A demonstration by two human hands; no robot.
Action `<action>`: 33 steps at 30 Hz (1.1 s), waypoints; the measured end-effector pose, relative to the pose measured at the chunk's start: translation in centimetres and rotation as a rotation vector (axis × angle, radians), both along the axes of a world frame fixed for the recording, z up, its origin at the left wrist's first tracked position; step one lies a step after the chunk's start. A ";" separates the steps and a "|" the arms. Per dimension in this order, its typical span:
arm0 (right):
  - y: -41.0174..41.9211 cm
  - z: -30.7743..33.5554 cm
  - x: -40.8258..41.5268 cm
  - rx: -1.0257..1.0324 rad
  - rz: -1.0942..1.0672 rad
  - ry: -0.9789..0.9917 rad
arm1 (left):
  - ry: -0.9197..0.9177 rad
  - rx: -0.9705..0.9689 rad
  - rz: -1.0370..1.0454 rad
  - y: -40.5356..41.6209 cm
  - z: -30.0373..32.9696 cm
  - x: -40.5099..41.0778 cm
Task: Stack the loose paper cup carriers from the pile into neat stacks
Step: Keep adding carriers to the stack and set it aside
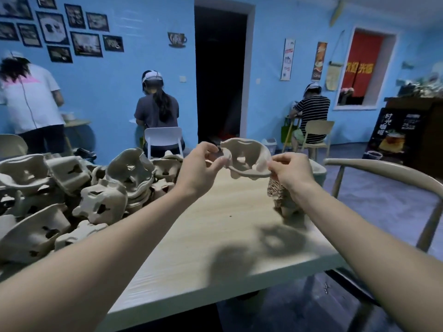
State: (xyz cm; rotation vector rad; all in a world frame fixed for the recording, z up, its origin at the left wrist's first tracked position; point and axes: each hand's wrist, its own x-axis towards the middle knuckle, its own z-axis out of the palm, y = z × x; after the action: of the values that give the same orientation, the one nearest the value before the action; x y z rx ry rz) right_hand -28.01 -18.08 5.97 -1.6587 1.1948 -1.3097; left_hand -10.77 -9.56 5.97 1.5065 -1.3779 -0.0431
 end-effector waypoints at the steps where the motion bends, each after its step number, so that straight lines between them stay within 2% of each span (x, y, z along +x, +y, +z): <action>1: -0.5 0.4 -0.7 -0.026 -0.023 0.006 | 0.036 0.009 -0.019 -0.8 0.3 -0.9; 11: -5.0 2.7 -6.7 -0.059 -0.249 -0.043 | 0.344 -0.008 -0.165 -7.6 2.5 -8.1; 15: -6.0 2.3 -8.2 -0.062 -0.325 -0.002 | 0.419 0.018 -0.178 -8.9 2.4 -10.1; 29: -6.8 -0.4 -8.9 -0.034 -0.367 0.118 | 0.384 0.149 -0.015 -10.7 -0.6 -11.7; 33: -6.5 -0.8 -8.9 -0.041 -0.336 0.239 | 0.392 0.147 -0.006 -11.0 -1.1 -11.8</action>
State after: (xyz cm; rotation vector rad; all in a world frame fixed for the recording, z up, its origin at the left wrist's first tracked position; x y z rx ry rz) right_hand -36.88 -24.57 5.17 -1.7329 1.6567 -1.3666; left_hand -22.55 -20.56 4.82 1.5169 -1.0801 -0.4299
